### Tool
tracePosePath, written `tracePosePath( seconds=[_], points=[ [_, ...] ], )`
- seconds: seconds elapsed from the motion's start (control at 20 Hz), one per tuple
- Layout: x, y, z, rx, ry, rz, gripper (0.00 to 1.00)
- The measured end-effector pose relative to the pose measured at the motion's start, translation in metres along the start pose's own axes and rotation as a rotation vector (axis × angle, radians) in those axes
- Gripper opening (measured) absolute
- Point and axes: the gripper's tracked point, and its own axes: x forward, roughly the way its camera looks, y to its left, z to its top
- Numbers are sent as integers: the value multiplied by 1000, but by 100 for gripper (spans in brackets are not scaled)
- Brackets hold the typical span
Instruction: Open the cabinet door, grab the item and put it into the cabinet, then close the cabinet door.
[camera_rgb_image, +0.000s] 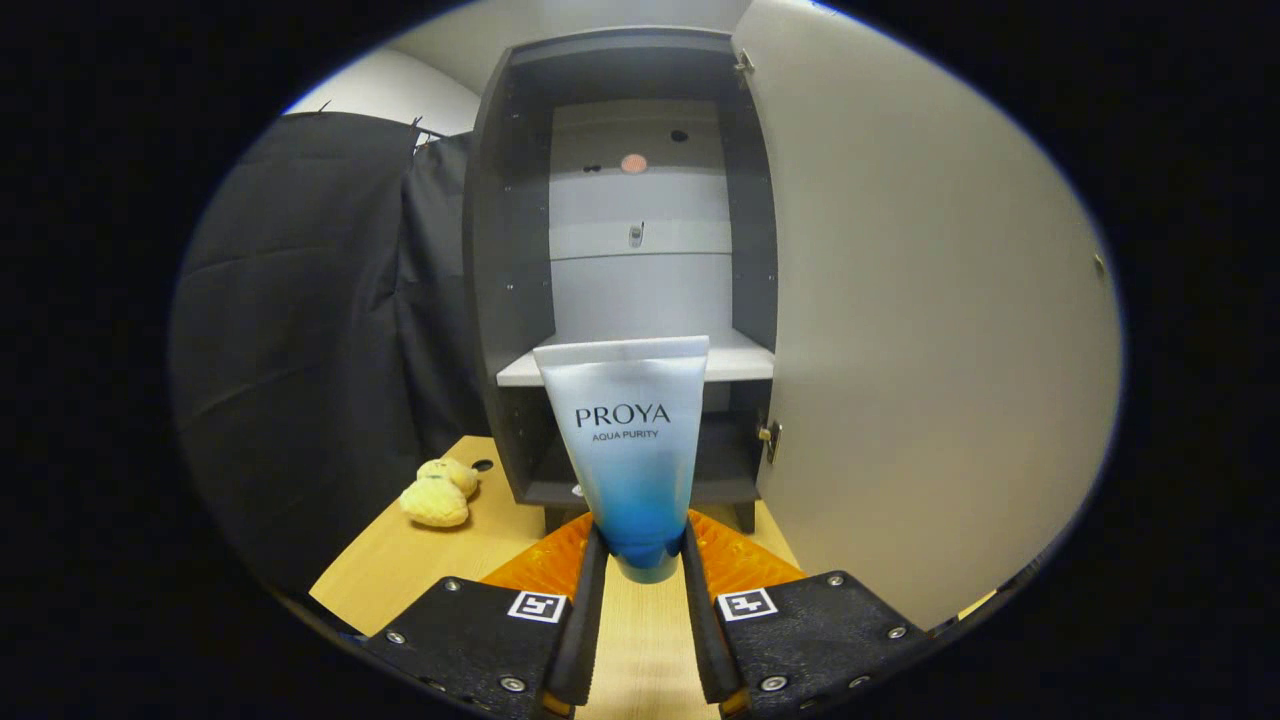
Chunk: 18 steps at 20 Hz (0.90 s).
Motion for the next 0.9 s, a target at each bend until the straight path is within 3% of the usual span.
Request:
tracePosePath(
  seconds=[0.3,0.55,0.7,0.9],
  points=[
    [47,9,70,-52,-57,32,41],
    [117,21,119,-84,-114,64,41],
    [166,24,136,-143,-145,70,41],
    [222,27,139,-130,-143,75,41]
  ],
)
